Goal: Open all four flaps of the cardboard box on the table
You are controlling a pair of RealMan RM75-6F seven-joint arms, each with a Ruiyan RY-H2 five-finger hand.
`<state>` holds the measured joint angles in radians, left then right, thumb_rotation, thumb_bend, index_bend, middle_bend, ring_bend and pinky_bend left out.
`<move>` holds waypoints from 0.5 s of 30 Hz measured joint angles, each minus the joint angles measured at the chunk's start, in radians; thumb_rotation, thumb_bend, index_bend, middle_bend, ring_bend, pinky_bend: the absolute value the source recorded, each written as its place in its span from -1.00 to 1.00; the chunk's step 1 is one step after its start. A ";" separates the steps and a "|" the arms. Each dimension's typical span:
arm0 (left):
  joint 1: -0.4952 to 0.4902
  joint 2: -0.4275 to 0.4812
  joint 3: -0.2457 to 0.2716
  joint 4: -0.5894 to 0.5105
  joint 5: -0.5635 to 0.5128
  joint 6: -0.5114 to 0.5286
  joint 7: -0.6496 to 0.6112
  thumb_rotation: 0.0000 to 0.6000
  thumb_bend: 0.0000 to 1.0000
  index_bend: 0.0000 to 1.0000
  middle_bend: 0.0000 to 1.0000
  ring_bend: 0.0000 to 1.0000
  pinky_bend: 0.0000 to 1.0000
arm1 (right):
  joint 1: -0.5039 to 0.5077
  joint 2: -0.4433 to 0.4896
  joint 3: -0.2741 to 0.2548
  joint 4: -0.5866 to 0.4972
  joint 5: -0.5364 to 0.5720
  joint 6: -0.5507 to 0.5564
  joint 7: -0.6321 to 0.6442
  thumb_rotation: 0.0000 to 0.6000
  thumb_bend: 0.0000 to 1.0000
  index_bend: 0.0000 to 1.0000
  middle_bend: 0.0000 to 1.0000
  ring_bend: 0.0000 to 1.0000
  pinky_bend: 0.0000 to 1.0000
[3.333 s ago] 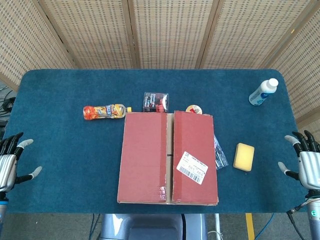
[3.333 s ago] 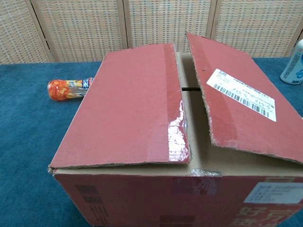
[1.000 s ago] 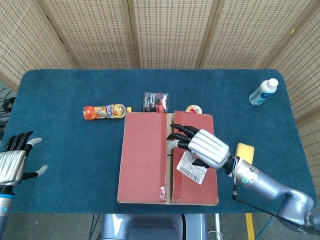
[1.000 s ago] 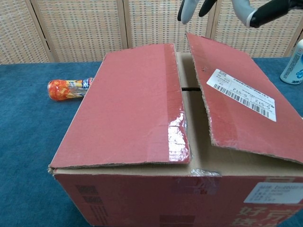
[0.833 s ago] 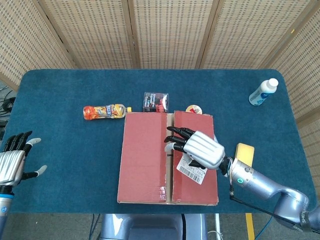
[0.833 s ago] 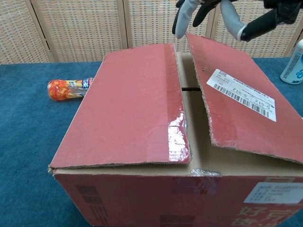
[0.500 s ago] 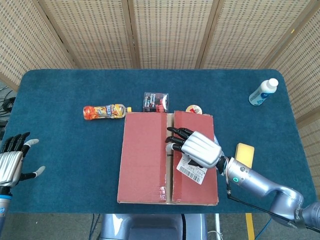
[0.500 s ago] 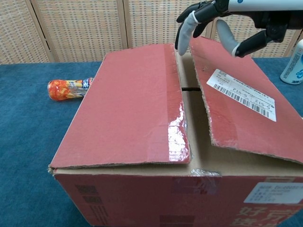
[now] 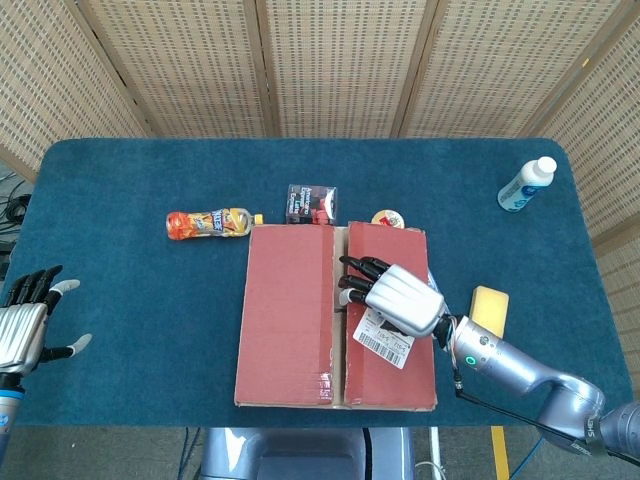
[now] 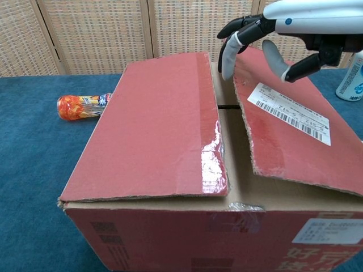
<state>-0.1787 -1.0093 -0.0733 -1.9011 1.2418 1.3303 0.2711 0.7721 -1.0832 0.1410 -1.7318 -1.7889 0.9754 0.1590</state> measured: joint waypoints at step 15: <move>-0.010 0.004 -0.001 -0.006 -0.004 -0.006 0.003 0.70 -0.57 -0.59 -0.86 -0.92 -0.93 | 0.004 -0.006 -0.024 0.021 -0.002 0.024 -0.023 1.00 1.00 -0.22 -0.34 -0.92 -0.65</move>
<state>-0.1886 -1.0056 -0.0746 -1.9069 1.2378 1.3240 0.2743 0.7764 -1.0889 0.1169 -1.7108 -1.7905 0.9997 0.1359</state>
